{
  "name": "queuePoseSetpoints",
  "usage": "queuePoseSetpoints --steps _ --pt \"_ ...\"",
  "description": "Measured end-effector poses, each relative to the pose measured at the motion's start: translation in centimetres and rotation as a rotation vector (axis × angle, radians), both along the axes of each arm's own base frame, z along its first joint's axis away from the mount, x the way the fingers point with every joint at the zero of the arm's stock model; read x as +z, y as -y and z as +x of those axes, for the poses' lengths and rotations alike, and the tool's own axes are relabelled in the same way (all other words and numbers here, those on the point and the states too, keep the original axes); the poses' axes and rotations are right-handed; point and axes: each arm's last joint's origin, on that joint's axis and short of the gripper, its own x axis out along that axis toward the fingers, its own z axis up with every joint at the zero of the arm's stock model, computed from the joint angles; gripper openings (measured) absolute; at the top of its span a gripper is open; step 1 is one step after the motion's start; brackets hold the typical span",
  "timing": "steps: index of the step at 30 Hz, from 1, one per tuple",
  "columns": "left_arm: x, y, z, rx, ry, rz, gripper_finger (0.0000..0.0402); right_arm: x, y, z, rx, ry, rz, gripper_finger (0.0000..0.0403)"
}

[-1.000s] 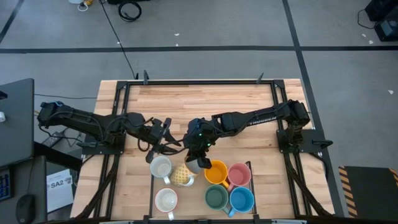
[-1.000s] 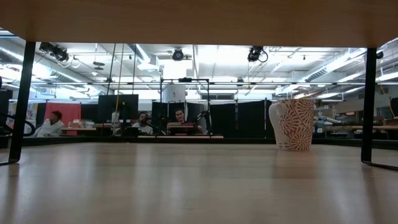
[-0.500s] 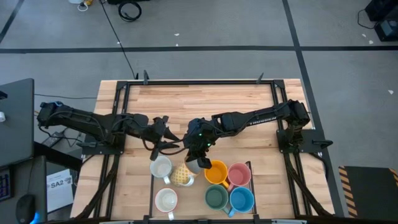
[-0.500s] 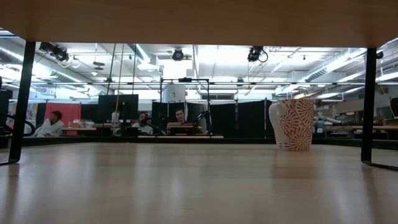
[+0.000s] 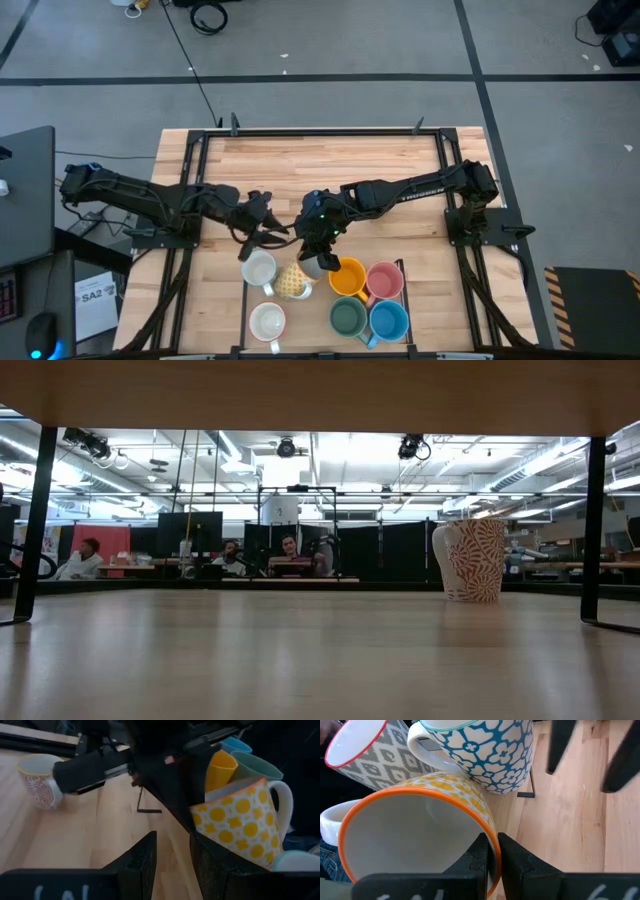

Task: Place coffee mugs
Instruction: Put the light yellow rim mug on the shelf

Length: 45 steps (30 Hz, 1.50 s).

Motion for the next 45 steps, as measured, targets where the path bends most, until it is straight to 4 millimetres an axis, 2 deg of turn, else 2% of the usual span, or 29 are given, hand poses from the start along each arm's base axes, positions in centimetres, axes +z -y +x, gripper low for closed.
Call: queuePoseSetpoints --steps 21,45 --pt "0.0 1.5 -0.3 -0.055 -0.01 -0.045 0.0123 0.2 0.0 -0.2 0.012 -0.01 0.013 0.0035" --pt "0.1 1.6 -0.3 -0.057 -0.006 -0.046 0.0123 1.0 -0.1 -1.0 0.004 -0.047 0.041 0.0035"
